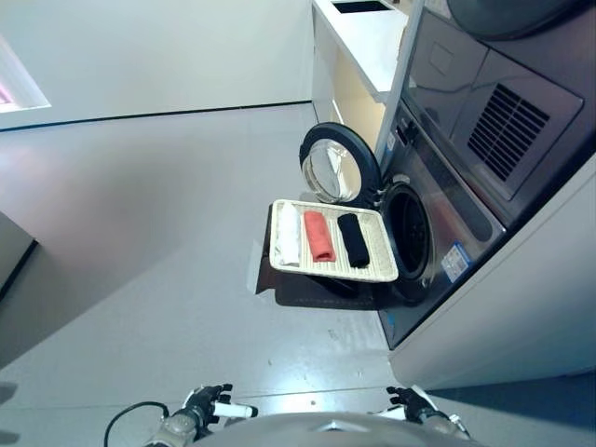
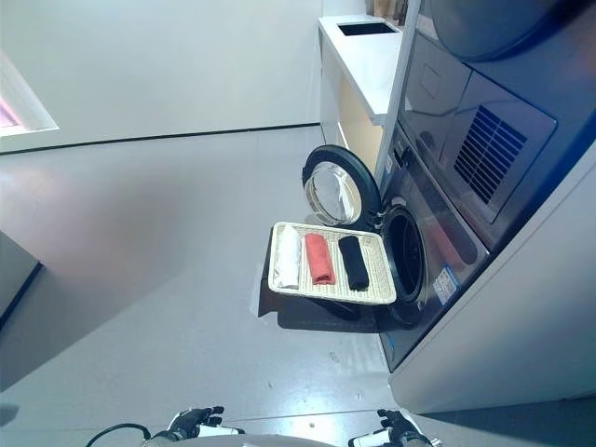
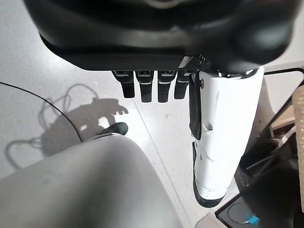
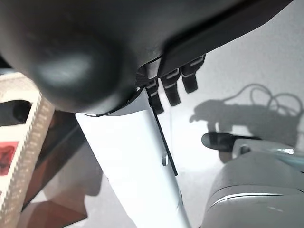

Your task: Pick up the clothes and place them into the washing machine

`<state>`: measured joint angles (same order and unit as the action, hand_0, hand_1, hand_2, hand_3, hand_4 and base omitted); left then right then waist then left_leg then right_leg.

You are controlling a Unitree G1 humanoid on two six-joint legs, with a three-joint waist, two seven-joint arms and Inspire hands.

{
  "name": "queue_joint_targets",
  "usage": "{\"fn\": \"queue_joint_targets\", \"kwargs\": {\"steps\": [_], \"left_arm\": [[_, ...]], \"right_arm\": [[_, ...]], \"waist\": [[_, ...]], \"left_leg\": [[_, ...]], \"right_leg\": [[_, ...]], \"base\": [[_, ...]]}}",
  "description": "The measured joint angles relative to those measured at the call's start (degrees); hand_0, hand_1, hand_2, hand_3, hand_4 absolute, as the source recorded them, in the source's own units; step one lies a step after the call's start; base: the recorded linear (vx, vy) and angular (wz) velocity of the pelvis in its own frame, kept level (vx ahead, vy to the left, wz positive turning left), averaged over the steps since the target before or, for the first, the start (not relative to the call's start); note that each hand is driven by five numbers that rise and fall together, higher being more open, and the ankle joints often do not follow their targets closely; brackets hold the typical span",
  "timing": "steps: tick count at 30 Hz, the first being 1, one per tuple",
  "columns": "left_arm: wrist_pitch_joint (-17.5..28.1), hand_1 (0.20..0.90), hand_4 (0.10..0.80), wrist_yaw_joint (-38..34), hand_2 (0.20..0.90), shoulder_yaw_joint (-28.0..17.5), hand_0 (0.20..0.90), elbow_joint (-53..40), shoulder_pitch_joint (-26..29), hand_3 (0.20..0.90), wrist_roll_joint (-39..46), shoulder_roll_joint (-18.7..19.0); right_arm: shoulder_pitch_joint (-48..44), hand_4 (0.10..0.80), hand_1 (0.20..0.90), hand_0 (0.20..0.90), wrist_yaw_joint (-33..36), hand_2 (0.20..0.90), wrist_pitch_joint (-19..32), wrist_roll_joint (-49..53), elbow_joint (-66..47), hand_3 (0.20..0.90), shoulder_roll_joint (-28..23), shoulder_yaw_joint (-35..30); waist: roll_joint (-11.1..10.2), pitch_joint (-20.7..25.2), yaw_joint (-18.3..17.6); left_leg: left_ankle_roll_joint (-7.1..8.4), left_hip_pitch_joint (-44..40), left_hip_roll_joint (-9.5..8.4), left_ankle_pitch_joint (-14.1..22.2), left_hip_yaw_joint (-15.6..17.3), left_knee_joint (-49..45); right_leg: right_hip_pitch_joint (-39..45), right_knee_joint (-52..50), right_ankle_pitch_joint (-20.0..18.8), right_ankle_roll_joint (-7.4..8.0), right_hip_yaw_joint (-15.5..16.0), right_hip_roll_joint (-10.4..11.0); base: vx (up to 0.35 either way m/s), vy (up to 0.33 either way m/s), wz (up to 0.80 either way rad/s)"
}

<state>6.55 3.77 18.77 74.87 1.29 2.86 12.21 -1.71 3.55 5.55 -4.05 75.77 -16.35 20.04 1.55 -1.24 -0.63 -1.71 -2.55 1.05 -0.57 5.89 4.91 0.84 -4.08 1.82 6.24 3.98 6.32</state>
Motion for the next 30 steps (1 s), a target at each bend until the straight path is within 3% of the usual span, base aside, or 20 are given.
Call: {"fn": "queue_joint_targets", "kwargs": {"steps": [1, 2, 4, 6, 8, 11, 13, 15, 16, 17, 18, 20, 22, 26, 27, 28, 29, 30], "left_arm": [[-0.04, 0.900, 0.800, -0.04, 0.900, 0.14, 0.900, 0.17, 0.57, 0.900, 0.00, -0.07], [0.00, 0.900, 0.800, 0.01, 0.900, 0.44, 0.900, 0.57, 1.89, 0.900, 0.00, -0.22], [-0.07, 0.900, 0.800, -0.01, 0.900, 0.49, 0.900, 1.25, 2.51, 0.900, -0.01, 0.59], [-0.06, 0.900, 0.800, 0.00, 0.900, 0.69, 0.900, 2.42, 3.03, 0.900, -0.01, 1.45], [-0.14, 0.900, 0.800, -0.13, 0.900, 0.78, 0.900, 3.61, 3.31, 0.900, -0.01, 0.89], [-0.17, 0.900, 0.800, -0.11, 0.900, 0.40, 0.900, 4.56, 2.68, 0.900, 0.04, 0.88], [-0.17, 0.900, 0.800, -0.43, 0.900, 0.29, 0.900, 5.03, 2.13, 0.900, 0.12, 0.79], [-0.14, 0.900, 0.800, -0.41, 0.900, 0.49, 0.900, 5.18, 1.32, 0.900, 0.13, 1.37], [-0.09, 0.900, 0.800, -0.49, 0.900, 0.55, 0.900, 5.01, 1.40, 0.900, 0.13, 0.62], [-0.08, 0.900, 0.800, -0.52, 0.900, 0.44, 0.900, 5.03, 1.34, 0.900, 0.15, -0.08], [-0.12, 0.900, 0.800, -0.27, 0.900, 0.50, 0.900, 5.19, 1.05, 0.900, 0.14, -1.74], [0.21, 0.900, 0.800, -0.31, 0.900, 0.63, 0.900, 4.74, 0.89, 0.900, 0.43, -2.88], [0.29, 0.900, 0.800, -0.17, 0.900, 2.09, 0.900, 4.70, 1.54, 0.900, 0.82, -3.32], [0.01, 0.900, 0.800, -0.74, 0.900, 1.98, 0.900, 5.84, 2.26, 0.900, 1.65, -2.68], [-0.04, 0.900, 0.800, -1.05, 0.900, 1.74, 0.900, 5.70, 2.14, 0.900, 1.91, -2.69], [-0.04, 0.900, 0.800, -1.31, 0.900, 1.40, 0.900, 5.41, 2.91, 0.900, 2.71, -2.62], [0.07, 0.900, 0.800, -1.32, 0.900, 0.42, 0.900, 5.22, 3.07, 0.900, 3.92, -2.73], [0.13, 0.900, 0.800, -1.38, 0.900, 0.04, 0.900, 4.84, 3.21, 0.900, 4.65, -2.80]], "right_arm": [[-0.73, 0.800, 0.900, 0.900, 0.00, 0.900, -0.16, 0.06, 0.23, 0.900, -0.17, -0.37], [-2.99, 0.800, 0.900, 0.900, 0.03, 0.900, -0.28, 0.76, -0.11, 0.900, -0.54, -1.15], [-3.93, 0.800, 0.900, 0.900, -0.07, 0.900, 0.62, 1.40, -0.79, 0.900, 0.16, -1.60], [-4.46, 0.800, 0.900, 0.900, -0.03, 0.900, 0.78, 1.94, -0.78, 0.900, 1.56, -2.27], [-4.44, 0.800, 0.900, 0.900, -0.05, 0.900, 0.70, 2.40, -0.67, 0.900, 1.41, -4.15], [-4.30, 0.800, 0.900, 0.900, -0.07, 0.900, 0.76, 2.92, -1.03, 0.900, 1.48, -5.44], [-4.25, 0.800, 0.900, 0.900, -0.10, 0.900, 0.63, 2.91, -1.34, 0.900, 1.79, -6.31], [-2.79, 0.800, 0.900, 0.900, -0.32, 0.900, 0.63, 2.85, -1.72, 0.900, 2.16, -6.24], [-2.00, 0.800, 0.900, 0.900, -0.34, 0.900, 0.58, 2.77, -1.47, 0.900, 1.74, -6.28], [-2.03, 0.800, 0.900, 0.900, -0.38, 0.900, 0.56, 2.64, -1.21, 0.900, 1.09, -6.08], [-1.57, 0.800, 0.900, 0.900, -1.05, 0.900, 0.46, 2.31, -1.35, 0.900, -0.04, -5.92], [-0.77, 0.800, 0.900, 0.900, -1.07, 0.900, 0.14, 2.19, -1.37, 0.900, -0.40, -5.82], [-2.16, 0.800, 0.900, 0.900, -1.20, 0.900, -0.43, 1.93, -2.53, 0.900, -0.29, -5.35], [-1.85, 0.800, 0.900, 0.900, -1.25, 0.900, -0.54, 1.67, -3.00, 0.900, -0.20, -3.80], [-1.40, 0.800, 0.900, 0.900, -1.20, 0.900, -0.63, 1.65, -2.75, 0.900, -0.28, -3.28], [-1.07, 0.800, 0.900, 0.900, -1.33, 0.900, -0.70, 1.81, -2.30, 0.900, -0.05, -3.32], [-0.50, 0.800, 0.900, 0.900, -1.25, 0.900, -0.62, 1.77, -2.17, 0.900, 0.12, -3.21], [-0.48, 0.800, 0.900, 0.900, -1.10, 0.900, -0.52, 1.79, -1.82, 0.900, 0.01, -1.99]], "waist": [[0.24, -1.02, -0.04], [1.11, -3.56, -0.39], [-0.50, -4.02, -1.32], [-2.17, -4.23, -1.86], [-1.50, -4.67, -3.02], [-1.32, -4.67, -4.20], [-1.48, -4.55, -4.81], [-2.86, -2.65, -5.18], [-1.98, -2.38, -4.84], [-1.01, -2.10, -4.83], [2.23, -0.18, -5.64], [3.53, 1.03, -6.01], [3.86, 1.39, -5.56], [2.30, 1.99, -6.17], [1.90, 2.28, -5.76], [0.72, 1.55, -5.67], [-0.24, 1.61, -4.57], [-0.69, 1.42, -4.05]], "left_leg": [[-0.55, -0.33, 0.05, 0.40, -0.15, 0.01], [-2.05, -1.49, 0.71, 0.10, -1.27, 0.00], [-2.94, -1.96, -0.18, 0.55, -2.17, 0.00], [-4.05, -1.75, -1.00, 1.07, -4.08, -0.25], [-4.86, -1.77, -0.99, 1.33, -5.76, -0.59], [-4.49, -3.01, -1.05, 2.24, -7.07, -0.35], [-2.89, -4.17, -0.61, 3.61, -8.25, -0.30], [0.08, -4.94, -0.54, 5.40, -10.91, 0.01], [1.80, -6.21, 0.30, 6.50, -11.35, -1.41], [2.25, -6.09, 1.61, 7.58, -11.37, -2.54], [2.92, -6.46, 4.79, 8.47, -12.82, -1.88], [3.89, -7.50, 5.71, 8.32, -12.42, -1.03], [4.98, -6.87, 6.39, 7.39, -11.10, -3.51], [7.75, -4.46, 6.28, 7.57, -12.76, -11.10], [8.96, -3.32, 6.12, 7.93, -12.99, -15.29], [10.68, 1.49, 5.60, 9.03, -13.82, -27.15], [13.20, 4.12, 5.14, 6.88, -14.85, -33.43], [14.19, 4.06, 4.73, 4.84, -16.24, -36.39]], "right_leg": [[-1.37, -3.32, 0.20, 0.27, -0.11, -0.04], [-6.38, -14.44, 1.01, 0.83, -0.27, -0.01], [-11.08, -21.10, 2.91, 1.07, -0.78, 0.96], [-13.53, -16.31, 2.72, 0.86, 0.38, 0.86], [-13.51, -6.02, 0.18, 2.83, 1.67, 1.28], [-14.87, 1.79, -4.49, 3.56, 1.74, 2.74], [-15.23, 4.55, -6.58, 3.78, 3.18, 3.20], [-14.52, 2.98, -4.44, 4.33, 4.49, 3.42], [-13.34, 3.31, -7.99, 2.47, 4.57, 2.40], [-12.56, 3.56, -8.14, 2.27, 4.52, 1.37], [-9.96, 4.29, -8.19, 0.73, 3.76, -1.89], [-9.80, 3.22, -8.05, -3.06, 3.69, -3.44], [-9.41, 2.40, -6.58, -3.38, 3.11, -4.39], [-7.95, 2.52, -4.76, -4.52, 2.69, -4.52], [-6.93, 2.62, -3.58, -5.34, 2.64, -5.65], [-5.49, 2.97, -2.51, -6.14, 2.26, -5.87], [-4.29, 3.37, -2.93, -6.96, 1.38, -6.24], [-2.76, 3.60, -2.96, -7.83, 0.74, -6.27]], "base": [[0.076, 0.115, -0.22], [0.188, 0.063, -0.09], [0.262, 0.035, 0.04], [0.370, -0.066, 0.26], [0.291, -0.056, 0.39], [0.326, -0.074, 0.33], [0.339, -0.102, 0.39], [0.248, -0.122, 0.63], [0.407, -0.220, 0.59], [0.435, -0.244, 0.82], [0.294, -0.174, 0.87], [0.229, -0.156, 0.65], [0.323, -0.241, -0.06], [0.282, -0.221, -0.12], [0.411, -0.354, -0.04], [0.291, -0.270, -0.25], [0.218, -0.226, -0.42], [0.259, -0.211, -0.51]]}}
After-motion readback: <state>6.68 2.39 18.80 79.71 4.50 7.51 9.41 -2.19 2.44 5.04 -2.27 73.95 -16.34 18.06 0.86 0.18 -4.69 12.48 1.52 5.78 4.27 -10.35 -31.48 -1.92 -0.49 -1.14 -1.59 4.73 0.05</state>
